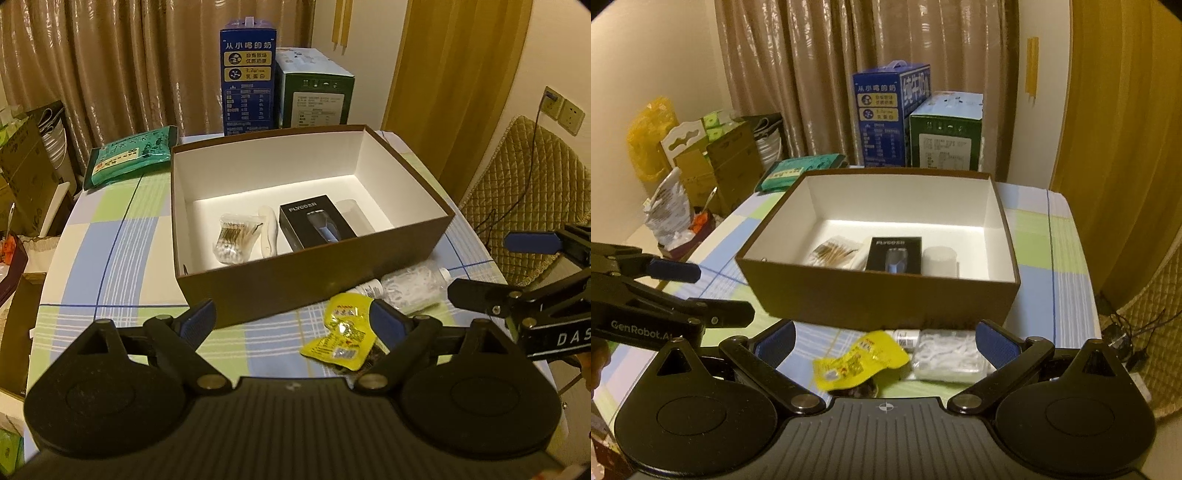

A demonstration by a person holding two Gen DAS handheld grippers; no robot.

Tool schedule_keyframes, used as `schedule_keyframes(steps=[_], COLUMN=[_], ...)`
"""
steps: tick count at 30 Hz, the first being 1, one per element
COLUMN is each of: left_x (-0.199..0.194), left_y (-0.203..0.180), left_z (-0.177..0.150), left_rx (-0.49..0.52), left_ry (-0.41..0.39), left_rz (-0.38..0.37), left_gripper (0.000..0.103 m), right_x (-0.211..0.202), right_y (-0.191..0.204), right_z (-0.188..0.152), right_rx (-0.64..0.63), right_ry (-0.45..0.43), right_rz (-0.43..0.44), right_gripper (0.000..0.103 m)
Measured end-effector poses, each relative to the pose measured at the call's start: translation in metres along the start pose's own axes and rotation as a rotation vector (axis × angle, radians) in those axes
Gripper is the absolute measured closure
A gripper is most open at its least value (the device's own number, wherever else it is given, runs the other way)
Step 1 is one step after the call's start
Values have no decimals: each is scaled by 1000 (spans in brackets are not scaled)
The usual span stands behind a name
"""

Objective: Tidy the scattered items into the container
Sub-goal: 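Withdraw both tools from the box toward the items on the table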

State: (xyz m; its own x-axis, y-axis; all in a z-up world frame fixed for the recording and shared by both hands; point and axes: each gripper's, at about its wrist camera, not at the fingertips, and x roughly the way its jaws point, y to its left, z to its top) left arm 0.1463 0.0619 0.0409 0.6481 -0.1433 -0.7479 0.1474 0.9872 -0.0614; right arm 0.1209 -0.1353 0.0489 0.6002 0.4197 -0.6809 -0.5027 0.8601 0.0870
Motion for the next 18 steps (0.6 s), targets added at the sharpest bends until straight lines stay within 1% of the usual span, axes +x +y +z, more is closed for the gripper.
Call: schedule_keyframes(steps=[11,18], left_x=[-11,-4], left_y=[-9,-12], left_z=[-13,-25], left_rx=[5,-4], left_ry=[5,45], left_rz=[4,9], left_gripper=[15,15], right_x=[-3,0], right_y=[0,-2], right_z=[-22,-33], right_rx=[-6,1], right_ry=[54,89], right_rz=[12,34], right_gripper=[2,2])
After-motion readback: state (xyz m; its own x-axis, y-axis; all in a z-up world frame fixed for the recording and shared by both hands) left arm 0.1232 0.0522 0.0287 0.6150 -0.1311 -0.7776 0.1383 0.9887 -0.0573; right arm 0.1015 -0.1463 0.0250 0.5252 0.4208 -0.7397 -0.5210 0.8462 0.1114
